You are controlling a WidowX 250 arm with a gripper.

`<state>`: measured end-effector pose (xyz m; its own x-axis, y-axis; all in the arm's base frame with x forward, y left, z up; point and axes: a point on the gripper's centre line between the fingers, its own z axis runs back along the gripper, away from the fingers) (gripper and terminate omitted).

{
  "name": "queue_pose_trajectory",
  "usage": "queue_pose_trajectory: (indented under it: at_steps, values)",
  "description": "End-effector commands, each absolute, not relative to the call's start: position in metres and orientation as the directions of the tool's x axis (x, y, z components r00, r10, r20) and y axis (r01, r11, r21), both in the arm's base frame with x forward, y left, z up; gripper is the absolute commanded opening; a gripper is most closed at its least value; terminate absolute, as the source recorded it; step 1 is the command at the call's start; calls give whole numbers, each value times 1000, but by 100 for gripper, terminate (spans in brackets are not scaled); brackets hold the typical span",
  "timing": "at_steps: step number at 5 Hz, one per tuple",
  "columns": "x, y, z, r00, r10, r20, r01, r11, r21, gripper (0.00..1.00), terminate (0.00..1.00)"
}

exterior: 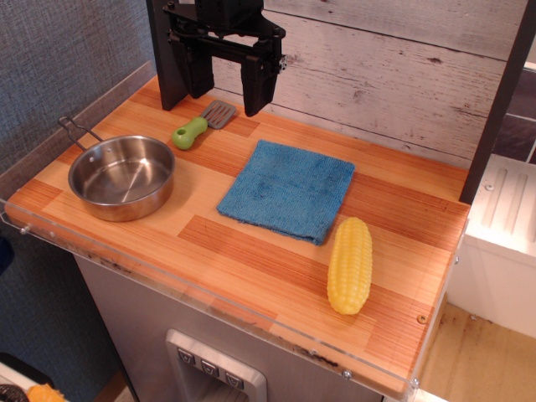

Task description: Put the corn on top of the napkin.

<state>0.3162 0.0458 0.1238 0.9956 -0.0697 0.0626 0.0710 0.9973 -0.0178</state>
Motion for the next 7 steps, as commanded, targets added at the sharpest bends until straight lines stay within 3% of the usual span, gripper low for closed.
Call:
queue_pose_trajectory:
  at_steps: [1,3,4,5,7]
  values:
    - [316,46,124,996,-70,63,71,997,-18,100,0]
    - [312,-26,117,987,-124,105,129,991,-37,100,0]
    - [309,-69,99,985,-150,89,154,987,-41,100,0]
    - [303,-93,78,985,-162,51,164,985,-44,100,0]
    - [278,-99,51,990,-143,-8,143,990,8,100,0]
